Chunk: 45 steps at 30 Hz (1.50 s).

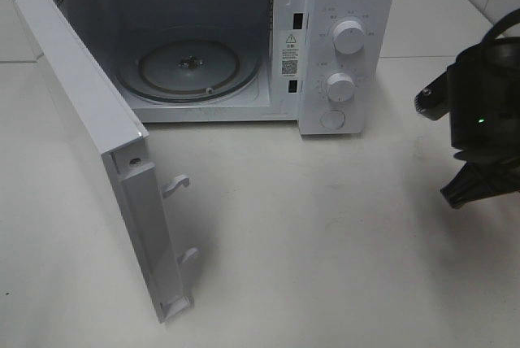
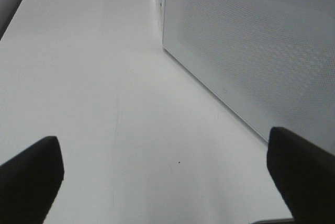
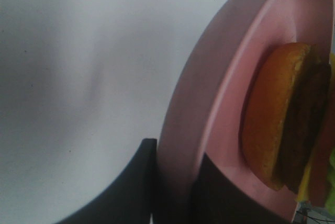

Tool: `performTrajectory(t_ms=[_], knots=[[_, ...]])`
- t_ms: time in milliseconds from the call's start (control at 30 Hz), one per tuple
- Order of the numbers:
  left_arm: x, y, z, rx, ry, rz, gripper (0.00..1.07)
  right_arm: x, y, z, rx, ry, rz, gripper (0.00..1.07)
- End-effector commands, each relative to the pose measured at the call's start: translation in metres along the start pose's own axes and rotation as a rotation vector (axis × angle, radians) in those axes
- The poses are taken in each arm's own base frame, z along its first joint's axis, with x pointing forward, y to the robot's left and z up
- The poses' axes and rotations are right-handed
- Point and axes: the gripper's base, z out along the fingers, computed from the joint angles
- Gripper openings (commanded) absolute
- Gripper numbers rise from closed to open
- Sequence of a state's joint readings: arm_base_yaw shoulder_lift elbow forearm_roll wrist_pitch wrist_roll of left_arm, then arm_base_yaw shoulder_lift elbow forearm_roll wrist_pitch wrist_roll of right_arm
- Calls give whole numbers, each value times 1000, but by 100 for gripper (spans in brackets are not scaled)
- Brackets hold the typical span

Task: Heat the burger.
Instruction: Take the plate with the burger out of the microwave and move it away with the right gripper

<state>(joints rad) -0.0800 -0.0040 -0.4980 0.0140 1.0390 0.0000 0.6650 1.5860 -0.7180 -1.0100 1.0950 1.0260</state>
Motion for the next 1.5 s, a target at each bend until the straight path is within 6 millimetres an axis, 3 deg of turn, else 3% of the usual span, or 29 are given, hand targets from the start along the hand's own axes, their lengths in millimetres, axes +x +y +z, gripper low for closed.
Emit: performTrajectory(t_ms=[33, 633, 867, 1033, 1267, 1500], knots=[[2, 0, -2, 2, -21, -4, 98, -1, 0, 13, 90, 55, -14, 7], [2, 0, -2, 2, -21, -4, 98, 7, 22, 79, 40, 223, 51, 11], [2, 0, -2, 2, -21, -4, 98, 10, 30, 94, 46, 234, 48, 12], [2, 0, -2, 2, -21, -4, 98, 9, 36, 97, 9, 217, 56, 22], [2, 0, -2, 2, -21, -4, 98, 10, 40, 95, -37, 233, 72, 50], [2, 0, -2, 2, -21, -4, 98, 3, 32, 79, -142, 186, 47, 62]])
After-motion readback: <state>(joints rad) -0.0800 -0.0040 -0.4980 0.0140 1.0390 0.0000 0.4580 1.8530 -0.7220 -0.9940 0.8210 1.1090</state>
